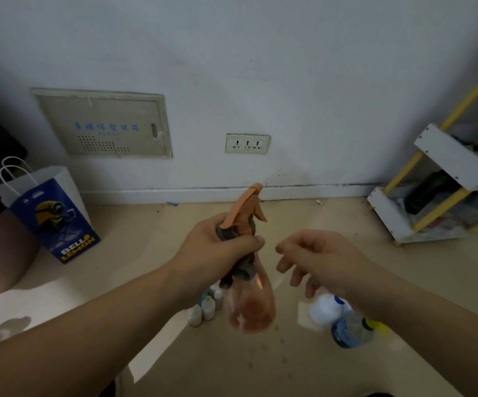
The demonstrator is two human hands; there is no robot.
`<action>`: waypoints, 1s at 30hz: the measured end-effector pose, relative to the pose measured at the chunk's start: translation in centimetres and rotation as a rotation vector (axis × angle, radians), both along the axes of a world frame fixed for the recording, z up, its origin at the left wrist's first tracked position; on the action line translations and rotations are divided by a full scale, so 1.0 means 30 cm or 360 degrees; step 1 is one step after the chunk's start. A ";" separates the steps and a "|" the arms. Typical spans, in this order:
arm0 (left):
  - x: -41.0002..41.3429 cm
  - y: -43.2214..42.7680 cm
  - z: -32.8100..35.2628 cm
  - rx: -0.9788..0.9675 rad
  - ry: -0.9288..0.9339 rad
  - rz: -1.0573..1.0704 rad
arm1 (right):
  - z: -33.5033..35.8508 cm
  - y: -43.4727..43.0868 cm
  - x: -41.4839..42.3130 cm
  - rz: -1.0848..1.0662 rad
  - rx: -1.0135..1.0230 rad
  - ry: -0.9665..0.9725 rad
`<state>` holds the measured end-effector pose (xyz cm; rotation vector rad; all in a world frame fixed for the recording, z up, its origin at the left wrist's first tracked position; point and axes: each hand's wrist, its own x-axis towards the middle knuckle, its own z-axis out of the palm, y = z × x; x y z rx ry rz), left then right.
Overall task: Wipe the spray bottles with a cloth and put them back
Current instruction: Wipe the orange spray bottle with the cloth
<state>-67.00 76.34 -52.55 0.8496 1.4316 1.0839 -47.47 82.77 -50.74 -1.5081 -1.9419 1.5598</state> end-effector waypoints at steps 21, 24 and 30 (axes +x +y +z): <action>0.017 -0.011 -0.002 -0.0211 -0.1269 -0.0276 | -0.014 -0.042 -0.035 0.0276 -0.0493 0.0267; 0.024 -0.010 -0.007 -0.0191 -0.1098 -0.0078 | -0.035 -0.049 -0.044 0.0261 -0.0364 0.0227; 0.049 -0.011 0.018 -0.0121 -0.0721 0.0189 | -0.053 -0.050 -0.051 0.0189 -0.0299 0.0219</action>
